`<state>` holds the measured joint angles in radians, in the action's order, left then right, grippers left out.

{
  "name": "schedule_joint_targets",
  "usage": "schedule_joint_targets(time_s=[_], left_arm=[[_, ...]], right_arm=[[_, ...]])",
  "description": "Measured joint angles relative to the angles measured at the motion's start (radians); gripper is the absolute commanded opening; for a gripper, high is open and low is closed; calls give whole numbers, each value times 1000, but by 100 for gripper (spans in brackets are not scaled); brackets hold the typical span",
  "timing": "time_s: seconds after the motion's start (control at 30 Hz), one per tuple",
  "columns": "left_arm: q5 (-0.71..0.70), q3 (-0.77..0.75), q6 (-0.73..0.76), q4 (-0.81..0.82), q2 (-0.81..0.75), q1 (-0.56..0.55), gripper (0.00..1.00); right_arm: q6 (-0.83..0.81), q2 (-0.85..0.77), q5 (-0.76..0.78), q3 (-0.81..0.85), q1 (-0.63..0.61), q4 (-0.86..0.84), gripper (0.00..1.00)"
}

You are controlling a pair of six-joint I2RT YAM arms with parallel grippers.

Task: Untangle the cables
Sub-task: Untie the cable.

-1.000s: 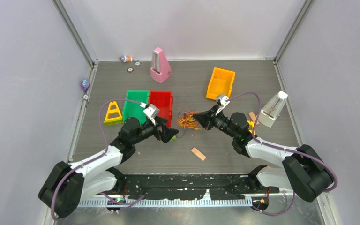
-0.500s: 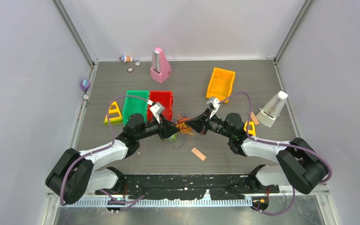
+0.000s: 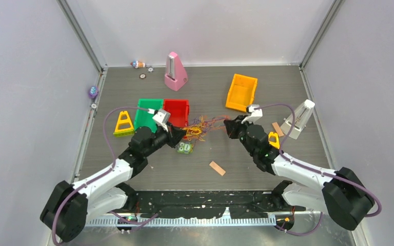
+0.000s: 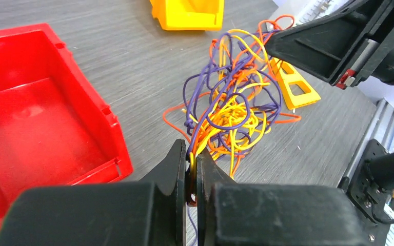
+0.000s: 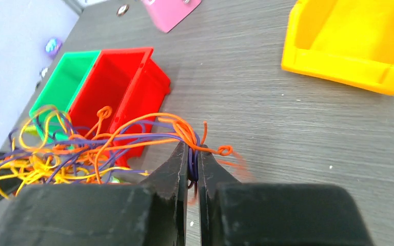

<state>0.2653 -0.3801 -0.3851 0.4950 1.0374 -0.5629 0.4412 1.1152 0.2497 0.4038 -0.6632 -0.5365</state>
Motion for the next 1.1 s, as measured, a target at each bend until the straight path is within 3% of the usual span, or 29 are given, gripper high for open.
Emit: schedule_joint_targets(time_s=[0.2,0.27,0.33,0.4,0.47,0.5,0.57,0.87,1.1], left_arm=[[-98,51,0,-16,-117,-4,0],[-100,51,1,-21,-114,-4,0],[-96,51,6,-22,-105,-4,0],[-90,51,14,-24,-93,0,0],[-77,51,31,-27,-75,11,0],[-63,51,36,-26,-63,18,0],[-20,51,47,-20,-35,26,0],[179,51,52,28,31,29,0],[256,51,51,75,31,28,0]], right_arm=[[89,-75,169,-24,-9,59,8],[98,-75,193,-24,-10,74,13],[121,-75,248,-21,-10,117,24],[146,-77,325,-21,-2,161,63],[143,-88,391,-26,19,188,81],[112,-98,396,-37,39,176,85],[49,-116,326,-68,70,113,92],[-97,95,-422,-69,76,-259,100],[-98,218,-698,10,56,-332,98]])
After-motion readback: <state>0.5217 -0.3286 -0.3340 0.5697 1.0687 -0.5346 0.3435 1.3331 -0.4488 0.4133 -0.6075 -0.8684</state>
